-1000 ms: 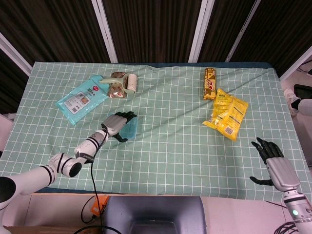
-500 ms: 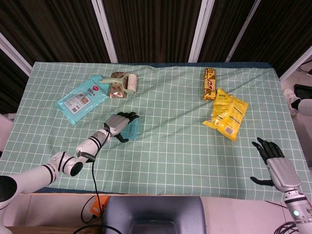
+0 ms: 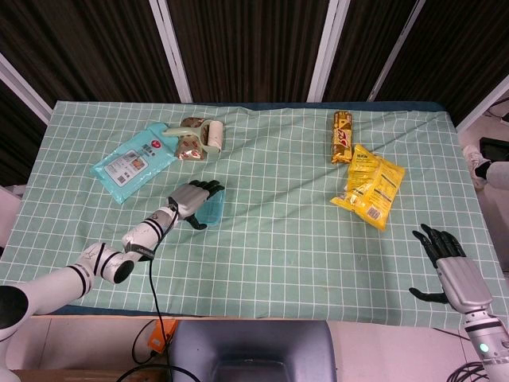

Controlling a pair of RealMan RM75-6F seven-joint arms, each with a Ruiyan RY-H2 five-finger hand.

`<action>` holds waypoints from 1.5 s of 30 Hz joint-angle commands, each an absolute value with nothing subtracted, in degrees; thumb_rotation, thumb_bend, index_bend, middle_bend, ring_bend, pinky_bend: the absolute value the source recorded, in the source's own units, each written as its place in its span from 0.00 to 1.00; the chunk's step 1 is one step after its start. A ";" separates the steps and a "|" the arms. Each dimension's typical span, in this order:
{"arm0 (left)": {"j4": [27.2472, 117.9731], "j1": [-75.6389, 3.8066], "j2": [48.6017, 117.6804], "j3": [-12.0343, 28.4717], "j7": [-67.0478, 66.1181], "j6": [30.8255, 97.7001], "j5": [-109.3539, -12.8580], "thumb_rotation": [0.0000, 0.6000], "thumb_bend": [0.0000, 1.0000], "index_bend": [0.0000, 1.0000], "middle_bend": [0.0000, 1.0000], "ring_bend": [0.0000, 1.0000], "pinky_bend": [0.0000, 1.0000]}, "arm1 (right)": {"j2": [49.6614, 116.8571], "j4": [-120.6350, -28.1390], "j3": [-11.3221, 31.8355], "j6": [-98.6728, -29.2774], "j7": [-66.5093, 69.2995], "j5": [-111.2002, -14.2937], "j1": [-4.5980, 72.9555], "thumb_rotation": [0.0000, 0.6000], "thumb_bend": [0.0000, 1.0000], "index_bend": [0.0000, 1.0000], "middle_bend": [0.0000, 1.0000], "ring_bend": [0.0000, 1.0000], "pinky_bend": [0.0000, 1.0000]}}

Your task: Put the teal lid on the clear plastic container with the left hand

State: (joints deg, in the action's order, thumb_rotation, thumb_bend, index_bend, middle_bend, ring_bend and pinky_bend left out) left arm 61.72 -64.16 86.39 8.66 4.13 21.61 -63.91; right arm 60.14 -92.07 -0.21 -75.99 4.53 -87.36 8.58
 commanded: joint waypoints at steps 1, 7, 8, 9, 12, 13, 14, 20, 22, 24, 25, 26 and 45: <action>61.63 -64.22 86.37 8.49 4.22 21.19 -63.78 1.00 0.25 0.00 0.01 0.37 0.28 | 60.13 -92.09 -0.24 -75.95 4.52 -87.40 8.59 1.00 0.18 0.00 0.00 0.00 0.00; 61.17 -64.43 86.70 8.14 4.16 20.51 -63.57 1.00 0.25 0.00 0.01 0.37 0.28 | 60.08 -92.11 -0.26 -76.04 4.59 -87.46 8.53 1.00 0.18 0.00 0.00 0.00 0.00; 61.06 -64.43 86.81 8.11 4.16 20.51 -63.51 1.00 0.25 0.00 0.01 0.37 0.28 | 60.08 -92.06 -0.28 -76.07 4.64 -87.51 8.51 1.00 0.18 0.00 0.00 0.00 0.00; 61.02 -64.43 86.86 8.11 4.21 20.48 -63.43 1.00 0.25 0.00 0.01 0.37 0.27 | 60.07 -92.05 -0.29 -76.13 4.68 -87.58 8.50 1.00 0.18 0.00 0.00 0.00 0.00; 60.94 -64.33 86.93 8.02 4.36 20.37 -63.33 1.00 0.25 0.00 0.01 0.35 0.27 | 60.09 -91.96 -0.26 -76.08 4.76 -87.52 8.52 1.00 0.18 0.00 0.00 0.00 0.00; 60.97 -64.28 86.96 8.02 4.47 20.31 -63.25 1.00 0.25 0.00 0.01 0.34 0.27 | 60.09 -91.93 -0.27 -76.02 4.77 -87.51 8.53 1.00 0.18 0.00 0.00 0.00 0.00; 61.00 -64.26 86.92 8.03 4.55 20.26 -63.19 1.00 0.25 0.00 0.01 0.33 0.26 | 60.12 -91.91 -0.28 -75.98 4.78 -87.53 8.55 1.00 0.18 0.00 0.00 0.00 0.00; 61.63 -63.76 86.72 8.40 4.99 21.54 -63.67 1.00 0.25 0.00 0.00 0.06 0.15 | 60.10 -91.98 -0.30 -76.08 4.70 -87.59 8.50 1.00 0.18 0.00 0.00 0.00 0.00; 61.67 -63.55 86.69 8.44 4.94 22.22 -64.03 1.00 0.25 0.00 0.00 0.01 0.10 | 60.10 -92.03 -0.30 -76.06 4.62 -87.64 8.52 1.00 0.18 0.00 0.00 0.00 0.00; 61.58 -63.46 86.68 8.33 4.65 22.58 -64.15 1.00 0.25 0.00 0.00 0.00 0.05 | 60.07 -92.06 -0.31 -76.05 4.64 -87.66 8.53 1.00 0.18 0.00 0.00 0.00 0.00; 61.48 -63.49 86.69 8.20 4.33 22.65 -64.15 1.00 0.25 0.00 0.00 0.00 0.04 | 60.06 -92.05 -0.30 -76.08 4.67 -87.66 8.52 1.00 0.18 0.00 0.00 0.00 0.00; 61.27 -63.55 86.72 8.02 3.84 22.75 -64.07 1.00 0.25 0.00 0.00 0.00 0.02 | 60.06 -92.04 -0.30 -76.08 4.69 -87.66 8.52 1.00 0.18 0.00 0.00 0.00 0.00; 67.69 -63.60 83.95 6.31 -5.95 28.25 -57.07 1.00 0.23 0.00 0.00 0.00 0.00 | 59.82 -91.99 -0.63 -76.70 5.32 -88.55 8.24 1.00 0.18 0.00 0.00 0.00 0.00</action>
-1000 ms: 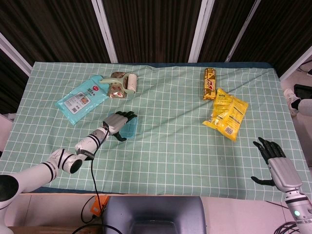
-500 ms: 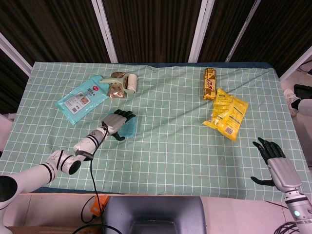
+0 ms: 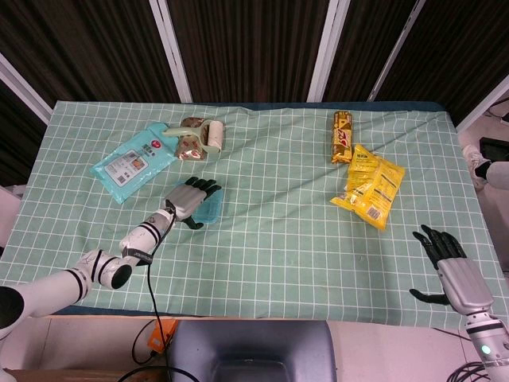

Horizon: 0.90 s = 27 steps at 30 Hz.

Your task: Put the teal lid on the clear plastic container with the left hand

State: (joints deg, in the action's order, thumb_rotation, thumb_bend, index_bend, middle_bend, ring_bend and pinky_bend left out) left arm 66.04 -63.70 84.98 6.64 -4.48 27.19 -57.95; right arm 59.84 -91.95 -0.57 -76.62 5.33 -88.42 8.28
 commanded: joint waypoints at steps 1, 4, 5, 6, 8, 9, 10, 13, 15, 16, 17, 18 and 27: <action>68.61 -63.61 83.38 6.13 -6.67 28.63 -56.81 1.00 0.23 0.00 0.00 0.00 0.00 | 59.81 -92.01 -0.65 -76.78 5.32 -88.64 8.22 1.00 0.18 0.00 0.00 0.00 0.00; 73.32 -63.00 80.85 5.65 -9.83 32.42 -56.73 1.00 0.23 0.00 0.00 0.00 0.00 | 59.84 -91.89 -0.70 -76.94 5.36 -88.81 8.16 1.00 0.18 0.00 0.00 0.00 0.00; 75.04 -62.61 79.95 5.36 -11.17 34.08 -56.76 1.00 0.22 0.00 0.02 0.00 0.00 | 59.81 -91.87 -0.74 -76.91 5.39 -88.86 8.16 1.00 0.18 0.00 0.00 0.00 0.00; 77.56 -61.96 78.69 4.88 -12.98 36.28 -56.74 1.00 0.22 0.00 0.05 0.00 0.00 | 59.77 -91.84 -0.78 -76.90 5.50 -88.94 8.17 1.00 0.18 0.00 0.00 0.00 0.00; 81.07 -60.81 77.05 4.25 -15.36 39.47 -56.40 1.00 0.22 0.00 0.11 0.00 0.00 | 59.74 -91.82 -0.79 -77.01 5.59 -89.07 8.15 1.00 0.18 0.00 0.00 0.00 0.00; 82.72 -60.11 76.39 3.92 -16.42 41.15 -56.28 1.00 0.22 0.00 0.13 0.00 0.00 | 59.72 -91.81 -0.82 -77.07 5.62 -89.15 8.13 1.00 0.18 0.00 0.00 0.00 0.00; 84.30 -59.31 75.83 3.58 -17.34 42.86 -56.21 1.00 0.22 0.00 0.15 0.00 0.00 | 59.72 -91.81 -0.87 -77.10 5.62 -89.25 8.12 1.00 0.18 0.00 0.00 0.00 0.00; 88.12 -56.80 74.63 2.44 -19.04 46.85 -56.36 1.00 0.22 0.00 0.18 0.00 0.00 | 59.84 -91.88 -1.05 -76.96 5.27 -89.59 8.20 1.00 0.18 0.00 0.00 0.00 0.00; 89.26 -55.23 74.41 1.51 -19.77 48.47 -56.34 1.00 0.22 0.00 0.18 0.00 0.00 | 59.99 -91.92 -1.34 -76.92 4.85 -90.11 8.22 1.00 0.18 0.00 0.00 0.00 0.00; 89.48 -54.72 74.42 1.23 -20.09 48.99 -56.31 1.00 0.22 0.00 0.19 0.00 0.00 | 60.04 -91.95 -1.43 -76.99 4.69 -90.29 8.19 1.00 0.18 0.00 0.00 0.00 0.00; 89.64 -54.26 74.48 1.02 -20.32 49.35 -56.21 1.00 0.22 0.00 0.19 0.00 0.00 | 60.05 -92.02 -1.51 -77.09 4.59 -90.45 8.14 1.00 0.18 0.00 0.00 0.00 0.00; 89.79 -53.73 74.61 0.81 -20.46 49.69 -56.14 1.00 0.22 0.00 0.19 0.00 0.00 | 60.06 -92.09 -1.58 -77.26 4.52 -90.62 8.07 1.00 0.18 0.00 0.00 0.00 0.00; 88.02 -51.66 77.11 0.60 -21.65 50.55 -56.72 1.00 0.22 0.00 0.16 0.00 0.00 | 59.95 -92.02 -1.97 -78.48 5.18 -91.82 7.63 1.00 0.18 0.00 0.00 0.00 0.00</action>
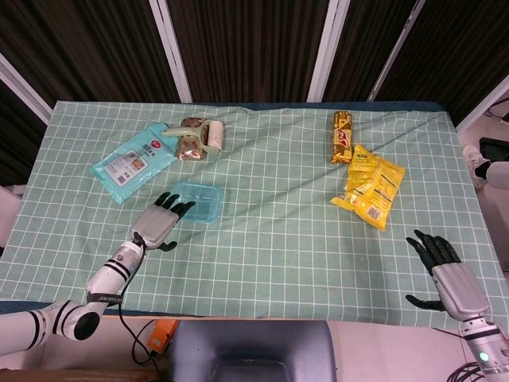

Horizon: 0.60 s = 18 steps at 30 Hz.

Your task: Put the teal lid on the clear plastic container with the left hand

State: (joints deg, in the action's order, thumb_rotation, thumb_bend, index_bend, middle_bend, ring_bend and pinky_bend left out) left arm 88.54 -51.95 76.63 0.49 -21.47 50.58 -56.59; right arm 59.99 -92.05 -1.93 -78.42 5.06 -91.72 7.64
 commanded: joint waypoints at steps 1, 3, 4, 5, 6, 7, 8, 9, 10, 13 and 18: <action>87.75 -51.55 77.35 0.63 -21.78 50.54 -56.78 1.00 0.22 0.00 0.16 0.00 0.00 | 59.91 -92.01 -1.99 -78.54 5.30 -91.88 7.62 1.00 0.18 0.00 0.00 0.00 0.00; 87.29 -51.31 77.73 0.75 -21.92 50.36 -56.72 1.00 0.22 0.00 0.15 0.00 0.00 | 59.83 -91.93 -1.99 -78.66 5.60 -91.95 7.59 1.00 0.18 0.00 0.00 0.00 0.00; 87.08 -51.22 77.88 0.82 -21.92 50.24 -56.70 1.00 0.22 0.00 0.15 0.00 0.00 | 59.79 -91.92 -1.96 -78.71 5.71 -91.93 7.59 1.00 0.18 0.00 0.00 0.00 0.00; 86.84 -51.15 78.03 0.88 -21.91 50.07 -56.69 1.00 0.22 0.00 0.15 0.00 0.00 | 59.75 -91.91 -1.94 -78.74 5.80 -91.92 7.59 1.00 0.18 0.00 0.00 0.00 0.00; 86.45 -51.07 78.24 0.99 -21.89 49.86 -56.65 1.00 0.22 0.00 0.15 0.00 0.00 | 59.71 -91.88 -1.95 -78.78 5.90 -91.94 7.58 1.00 0.18 0.00 0.00 0.00 0.00; 86.17 -51.02 78.39 1.07 -21.87 49.66 -56.57 1.00 0.22 0.00 0.15 0.00 0.00 | 59.69 -91.87 -1.96 -78.82 5.96 -91.98 7.56 1.00 0.18 0.00 0.00 0.00 0.00; 85.86 -50.96 78.56 1.17 -21.80 49.33 -56.45 1.00 0.22 0.00 0.15 0.00 0.00 | 59.67 -91.86 -1.96 -78.88 6.03 -92.02 7.55 1.00 0.18 0.00 0.00 0.00 0.00; 85.72 -50.93 78.63 1.21 -21.75 49.15 -56.41 1.00 0.22 0.00 0.16 0.00 0.00 | 59.66 -91.85 -1.96 -78.91 6.07 -92.03 7.54 1.00 0.18 0.00 0.00 0.00 0.00; 85.66 -50.92 78.66 1.22 -21.73 49.05 -56.39 1.00 0.22 0.00 0.16 0.00 0.00 | 59.65 -91.85 -1.96 -78.94 6.09 -92.04 7.53 1.00 0.18 0.00 0.00 0.00 0.00; 85.48 -50.86 78.75 1.23 -21.71 48.69 -56.33 1.00 0.22 0.00 0.16 0.00 0.00 | 59.63 -91.83 -1.97 -79.00 6.16 -92.04 7.49 1.00 0.18 0.00 0.00 0.00 0.00; 84.74 -50.78 78.95 1.42 -21.49 47.32 -56.45 1.00 0.23 0.00 0.17 0.00 0.00 | 59.63 -91.88 -1.97 -78.96 6.10 -92.04 7.51 1.00 0.18 0.00 0.00 0.00 0.00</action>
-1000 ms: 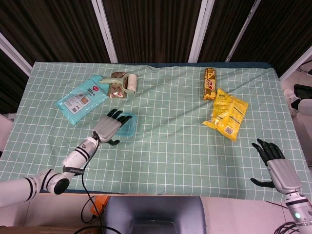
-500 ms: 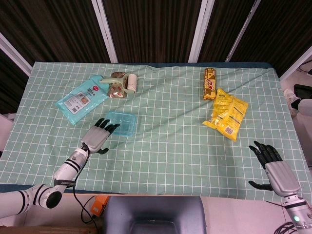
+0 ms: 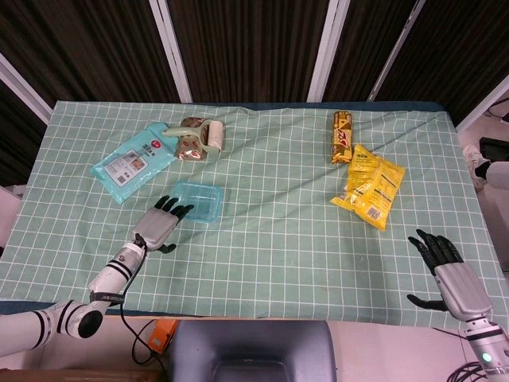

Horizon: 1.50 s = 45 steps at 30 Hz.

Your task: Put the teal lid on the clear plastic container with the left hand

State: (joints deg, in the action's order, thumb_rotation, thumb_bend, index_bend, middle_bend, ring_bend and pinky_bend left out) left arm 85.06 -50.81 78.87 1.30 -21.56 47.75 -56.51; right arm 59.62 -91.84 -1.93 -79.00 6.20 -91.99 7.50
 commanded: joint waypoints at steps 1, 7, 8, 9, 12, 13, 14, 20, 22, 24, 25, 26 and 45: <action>84.63 -50.79 78.95 1.48 -21.49 47.10 -56.38 1.00 0.23 0.00 0.17 0.00 0.00 | 59.62 -91.92 -1.99 -78.97 6.04 -92.07 7.50 1.00 0.18 0.00 0.00 0.00 0.00; 84.30 -50.75 78.88 1.56 -21.60 45.59 -55.66 1.00 0.23 0.00 0.19 0.00 0.00 | 59.70 -91.93 -1.96 -79.02 5.89 -92.01 7.47 1.00 0.18 0.00 0.00 0.00 0.00; 84.14 -50.77 78.96 1.54 -21.67 45.39 -55.59 1.00 0.23 0.00 0.19 0.00 0.00 | 59.70 -91.94 -1.95 -79.00 5.86 -92.01 7.49 1.00 0.18 0.00 0.00 0.00 0.00; 83.91 -50.79 79.08 1.53 -21.78 45.15 -55.50 1.00 0.23 0.00 0.19 0.00 0.00 | 59.71 -91.94 -1.97 -78.97 5.83 -92.01 7.49 1.00 0.18 0.00 0.00 0.00 0.00; 83.57 -50.84 79.35 1.56 -21.96 44.68 -55.29 1.00 0.23 0.00 0.19 0.00 0.00 | 59.73 -91.98 -1.94 -79.00 5.78 -92.00 7.49 1.00 0.18 0.00 0.00 0.00 0.00; 83.50 -50.86 79.41 1.57 -22.05 44.60 -55.27 1.00 0.23 0.00 0.19 0.00 0.00 | 59.71 -91.98 -1.93 -79.02 5.80 -92.01 7.49 1.00 0.18 0.00 0.00 0.00 0.00; 83.42 -50.86 79.48 1.59 -22.12 44.56 -55.24 1.00 0.23 0.00 0.20 0.00 0.00 | 59.72 -91.97 -1.91 -79.04 5.81 -91.98 7.49 1.00 0.18 0.00 0.00 0.00 0.00; 83.05 -50.99 79.88 1.52 -22.75 43.82 -54.63 1.00 0.23 0.00 0.20 0.00 0.00 | 59.66 -91.89 -1.94 -79.10 6.00 -92.04 7.46 1.00 0.18 0.00 0.00 0.00 0.00; 83.11 -50.98 79.90 1.77 -23.05 44.41 -54.84 1.00 0.23 0.00 0.20 0.00 0.00 | 59.59 -91.92 -1.97 -79.20 6.10 -92.09 7.41 1.00 0.18 0.00 0.00 0.00 0.00; 83.36 -50.66 79.80 2.46 -23.21 46.78 -56.44 1.00 0.23 0.00 0.18 0.00 0.00 | 59.54 -91.89 -1.99 -79.35 6.22 -92.18 7.35 1.00 0.18 0.00 0.00 0.00 0.00; 83.60 -50.42 79.71 2.87 -22.97 48.03 -57.42 1.00 0.23 0.00 0.17 0.00 0.00 | 59.54 -91.88 -1.99 -79.40 6.24 -92.21 7.33 1.00 0.18 0.00 0.00 0.00 0.00; 83.96 -50.18 79.51 3.32 -22.47 49.02 -58.28 1.00 0.23 0.00 0.16 0.00 0.00 | 59.53 -91.86 -2.01 -79.42 6.25 -92.24 7.31 1.00 0.18 0.00 0.00 0.00 0.00; 77.49 -54.47 81.06 9.69 -14.74 40.01 -50.78 1.00 0.31 0.00 0.15 0.00 0.00 | 59.14 -91.73 -2.08 -79.67 7.04 -92.54 7.27 1.00 0.18 0.00 0.00 0.00 0.00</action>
